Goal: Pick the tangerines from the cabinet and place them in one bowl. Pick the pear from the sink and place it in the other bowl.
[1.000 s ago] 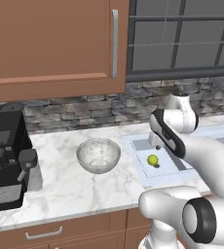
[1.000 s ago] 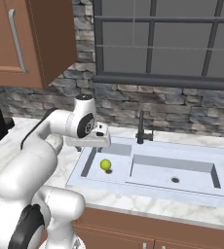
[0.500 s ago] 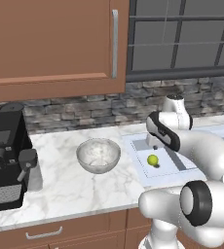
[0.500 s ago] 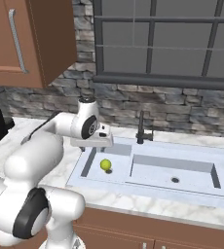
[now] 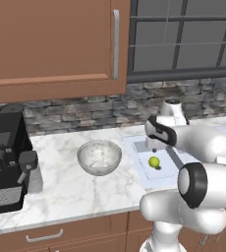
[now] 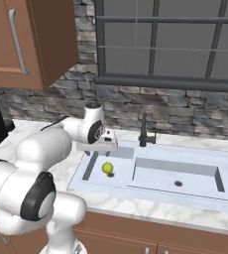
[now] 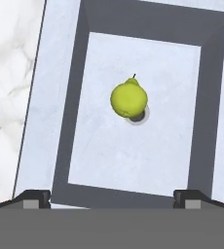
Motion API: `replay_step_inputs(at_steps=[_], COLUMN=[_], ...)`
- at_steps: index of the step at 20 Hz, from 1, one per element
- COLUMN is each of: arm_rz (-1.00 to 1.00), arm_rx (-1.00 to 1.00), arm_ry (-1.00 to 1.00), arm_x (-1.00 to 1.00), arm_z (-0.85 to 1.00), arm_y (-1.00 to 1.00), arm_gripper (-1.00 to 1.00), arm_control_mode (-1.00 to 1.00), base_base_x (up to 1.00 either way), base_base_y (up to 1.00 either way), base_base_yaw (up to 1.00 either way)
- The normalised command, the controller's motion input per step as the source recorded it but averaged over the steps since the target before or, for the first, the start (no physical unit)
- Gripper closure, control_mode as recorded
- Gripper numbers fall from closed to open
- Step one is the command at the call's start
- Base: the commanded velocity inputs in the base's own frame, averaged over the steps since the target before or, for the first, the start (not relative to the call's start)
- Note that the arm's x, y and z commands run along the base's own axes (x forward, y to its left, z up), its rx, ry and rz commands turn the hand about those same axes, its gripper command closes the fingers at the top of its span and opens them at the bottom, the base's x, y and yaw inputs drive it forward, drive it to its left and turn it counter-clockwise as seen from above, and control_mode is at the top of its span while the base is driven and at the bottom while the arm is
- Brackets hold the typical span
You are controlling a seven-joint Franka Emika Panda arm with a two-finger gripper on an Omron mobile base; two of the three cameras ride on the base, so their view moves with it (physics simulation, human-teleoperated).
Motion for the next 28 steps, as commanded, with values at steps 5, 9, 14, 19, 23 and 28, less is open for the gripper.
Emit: replay_step_inputs(at_steps=[5,9,14,19,23,28], arm_rz=[0.0,0.0,0.0,0.0,0.0,0.0], arm_rx=[0.0,0.0,0.0,0.0,0.0,0.0], arm_ry=[0.02,0.02,0.02,0.02,0.02,0.01], arm_x=[0.25,0.26,0.28,0.15,0.05,0.12], arm_z=[-0.23,-0.21,-0.14,-0.11,-0.14,-0.23], arm_y=[0.0,0.0,0.0,-0.03,-0.05,-0.04], arm_gripper=[-1.0,-1.0,-1.0,-1.0,-1.0,-1.0], arm_control_mode=[-1.0,-1.0,-1.0,-1.0,-1.0,-1.0], base_base_x=[0.0,0.0,0.0,0.0,0.0,0.0], base_base_y=[0.0,0.0,0.0,0.0,0.0,0.0], base_base_yaw=[0.0,0.0,0.0,0.0,0.0,0.0])
